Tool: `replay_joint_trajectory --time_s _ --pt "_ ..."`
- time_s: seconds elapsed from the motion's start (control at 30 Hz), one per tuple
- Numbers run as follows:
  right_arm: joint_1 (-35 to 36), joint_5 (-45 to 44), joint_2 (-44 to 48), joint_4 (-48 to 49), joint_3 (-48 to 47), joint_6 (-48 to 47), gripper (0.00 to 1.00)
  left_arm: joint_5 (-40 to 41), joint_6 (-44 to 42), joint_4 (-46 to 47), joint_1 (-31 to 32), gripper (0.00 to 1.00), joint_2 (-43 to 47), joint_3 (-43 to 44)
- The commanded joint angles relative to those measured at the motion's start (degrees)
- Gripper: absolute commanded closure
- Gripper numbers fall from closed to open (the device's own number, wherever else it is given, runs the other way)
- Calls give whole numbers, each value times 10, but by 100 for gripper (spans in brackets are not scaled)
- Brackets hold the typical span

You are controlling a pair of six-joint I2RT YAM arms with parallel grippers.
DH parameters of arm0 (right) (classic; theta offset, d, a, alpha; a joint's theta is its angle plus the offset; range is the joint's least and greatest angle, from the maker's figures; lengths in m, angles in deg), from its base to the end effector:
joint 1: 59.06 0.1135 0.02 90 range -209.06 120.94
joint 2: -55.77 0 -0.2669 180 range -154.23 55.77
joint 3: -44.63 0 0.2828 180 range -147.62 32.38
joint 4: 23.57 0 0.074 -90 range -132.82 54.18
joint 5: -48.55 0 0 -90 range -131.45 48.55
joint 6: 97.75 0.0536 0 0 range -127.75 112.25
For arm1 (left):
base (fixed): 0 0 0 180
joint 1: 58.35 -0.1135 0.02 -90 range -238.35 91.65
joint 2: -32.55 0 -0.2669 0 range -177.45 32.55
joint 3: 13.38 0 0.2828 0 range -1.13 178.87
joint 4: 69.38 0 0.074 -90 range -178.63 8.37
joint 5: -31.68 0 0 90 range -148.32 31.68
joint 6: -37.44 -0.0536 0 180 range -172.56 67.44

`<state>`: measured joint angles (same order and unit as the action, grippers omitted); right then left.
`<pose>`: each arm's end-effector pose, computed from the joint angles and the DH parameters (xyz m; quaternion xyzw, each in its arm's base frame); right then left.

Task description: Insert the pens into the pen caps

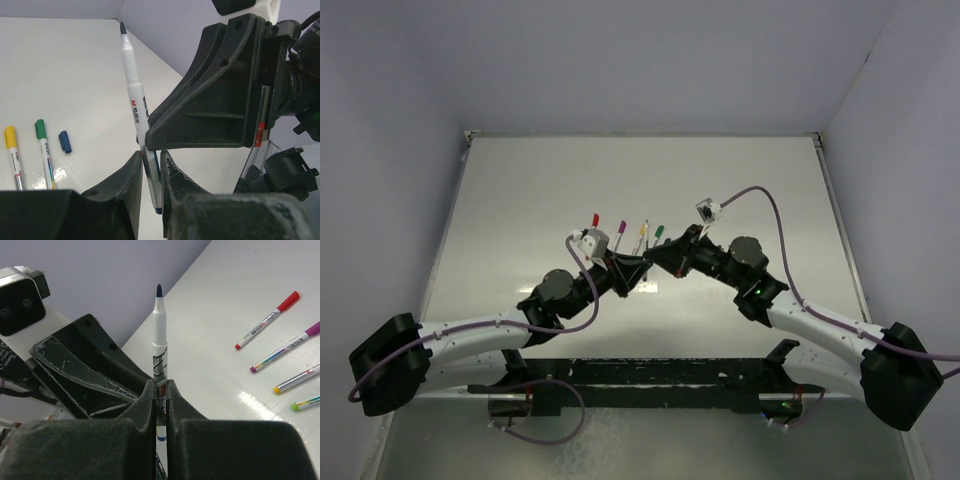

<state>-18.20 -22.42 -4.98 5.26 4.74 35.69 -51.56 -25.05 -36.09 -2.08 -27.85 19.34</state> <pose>0.1983 0.1946 0.2630 -0.1101 0.6499 0.5798 0.4789 0.1525 -0.2171 0.2266 0.1242 0.6603 -0.4643 0.5770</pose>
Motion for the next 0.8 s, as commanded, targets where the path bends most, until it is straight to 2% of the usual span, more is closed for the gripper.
replay_joint_trajectory --time_s 0.0,0.13,0.27,0.5,0.63,0.77 --pt "2 11 2 38 2 5 100 -7 11 41 -5 80 -9 -3" --pt "2 12 0 42 1 5 100 -19 21 46 -5 85 -25 -2" --pt "2 11 2 40 -1 3 100 -24 23 45 -6 100 -33 0" --pt "2 5 9 23 -12 -12 98 -9 21 1 -6 100 -25 7" --pt "2 -8 25 -25 -41 -42 74 21 20 -39 -7 100 -2 -2" --pt "2 -33 46 -68 -61 -67 61 56 18 -98 -7 100 27 -7"
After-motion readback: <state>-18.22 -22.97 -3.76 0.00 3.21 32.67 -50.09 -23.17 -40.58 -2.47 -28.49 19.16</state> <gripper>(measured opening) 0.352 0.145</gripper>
